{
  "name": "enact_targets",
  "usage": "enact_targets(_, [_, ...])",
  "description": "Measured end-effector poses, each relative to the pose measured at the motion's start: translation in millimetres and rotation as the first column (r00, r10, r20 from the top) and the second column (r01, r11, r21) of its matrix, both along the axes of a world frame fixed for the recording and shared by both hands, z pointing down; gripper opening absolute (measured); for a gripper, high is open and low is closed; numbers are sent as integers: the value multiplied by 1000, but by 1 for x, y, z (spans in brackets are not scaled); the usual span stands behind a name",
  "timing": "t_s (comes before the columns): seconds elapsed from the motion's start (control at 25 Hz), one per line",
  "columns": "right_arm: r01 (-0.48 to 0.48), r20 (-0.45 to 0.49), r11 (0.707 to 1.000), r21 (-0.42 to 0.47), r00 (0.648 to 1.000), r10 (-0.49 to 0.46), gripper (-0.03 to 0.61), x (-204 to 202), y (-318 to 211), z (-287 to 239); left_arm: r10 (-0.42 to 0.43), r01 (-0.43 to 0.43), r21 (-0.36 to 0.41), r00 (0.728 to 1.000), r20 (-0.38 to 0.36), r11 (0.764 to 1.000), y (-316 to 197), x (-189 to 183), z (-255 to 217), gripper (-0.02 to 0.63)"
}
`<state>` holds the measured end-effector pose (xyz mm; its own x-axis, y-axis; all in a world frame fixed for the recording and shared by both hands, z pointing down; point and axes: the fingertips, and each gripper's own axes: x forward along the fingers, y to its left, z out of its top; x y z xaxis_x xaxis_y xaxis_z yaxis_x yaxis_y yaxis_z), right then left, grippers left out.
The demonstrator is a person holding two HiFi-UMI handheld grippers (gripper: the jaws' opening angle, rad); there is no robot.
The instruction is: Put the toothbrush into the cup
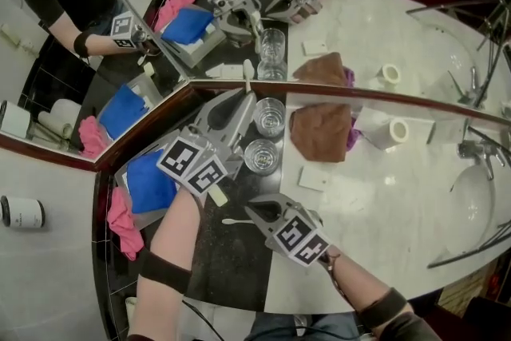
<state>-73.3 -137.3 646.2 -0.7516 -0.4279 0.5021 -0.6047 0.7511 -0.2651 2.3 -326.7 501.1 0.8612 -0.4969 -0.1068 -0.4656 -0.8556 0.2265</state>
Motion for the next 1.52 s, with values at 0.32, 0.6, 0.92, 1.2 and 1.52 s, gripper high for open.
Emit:
enact_targets(0.32, [9, 21, 1000, -8, 1000, -9, 18, -5, 3, 5, 171, -171, 19, 985, -10, 985, -3, 14, 1, 23])
enact_targets(0.6, [5, 39, 1000, -12, 999, -4, 19, -8, -2, 8, 231, -231, 4, 973, -16, 973, -12, 17, 13, 23])
enact_targets(0.92, [1, 55, 1000, -4, 998, -1, 18, -9, -9, 6, 245, -245, -10, 970, 8, 970, -13, 20, 33, 23])
enact_targets(1.2, [4, 59, 1000, -16, 998, -3, 18, -9, -8, 7, 269, -267, -30, 958, 99, 963, -8, 22, 65, 26])
enact_targets(1.52, [4, 63, 1000, -28, 998, -3, 18, -11, -2, 11, 278, -271, -60, 936, 215, 961, -1, 20, 99, 126])
